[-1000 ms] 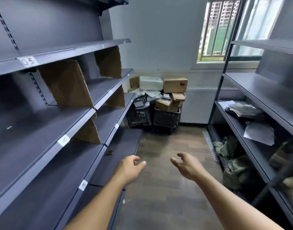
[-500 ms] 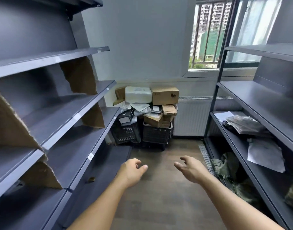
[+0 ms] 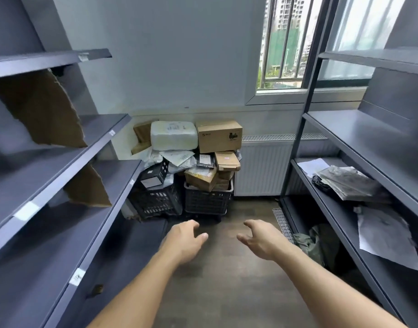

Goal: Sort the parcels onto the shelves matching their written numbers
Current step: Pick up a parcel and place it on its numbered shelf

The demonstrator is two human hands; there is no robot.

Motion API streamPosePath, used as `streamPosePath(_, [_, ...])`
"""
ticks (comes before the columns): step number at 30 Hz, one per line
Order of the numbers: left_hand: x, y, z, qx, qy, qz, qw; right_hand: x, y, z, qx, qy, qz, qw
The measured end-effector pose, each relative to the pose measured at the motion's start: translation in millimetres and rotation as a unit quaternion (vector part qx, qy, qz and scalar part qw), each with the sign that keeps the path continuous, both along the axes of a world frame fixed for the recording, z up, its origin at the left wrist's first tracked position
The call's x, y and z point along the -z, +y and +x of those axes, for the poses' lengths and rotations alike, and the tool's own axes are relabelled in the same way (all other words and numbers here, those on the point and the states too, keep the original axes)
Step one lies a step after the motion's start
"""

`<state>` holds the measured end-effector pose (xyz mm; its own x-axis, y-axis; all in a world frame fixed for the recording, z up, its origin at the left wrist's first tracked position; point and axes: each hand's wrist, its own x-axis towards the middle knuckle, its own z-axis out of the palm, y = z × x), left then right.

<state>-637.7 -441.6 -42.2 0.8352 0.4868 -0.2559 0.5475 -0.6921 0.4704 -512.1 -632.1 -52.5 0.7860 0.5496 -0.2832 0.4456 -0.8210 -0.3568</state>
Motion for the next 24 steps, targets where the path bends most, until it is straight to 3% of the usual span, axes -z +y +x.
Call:
streamPosePath(13, [-11, 128, 195, 0.089, -0.001, 0.006, 0.996, -17, 134, 158, 0.036, -0.013, -0.010, 0.999])
streamPosePath(24, [10, 199, 356, 0.073, 0.007, -0.011, 0.997, 7, 199, 335, 0.018, -0.022, -0.012, 1.000])
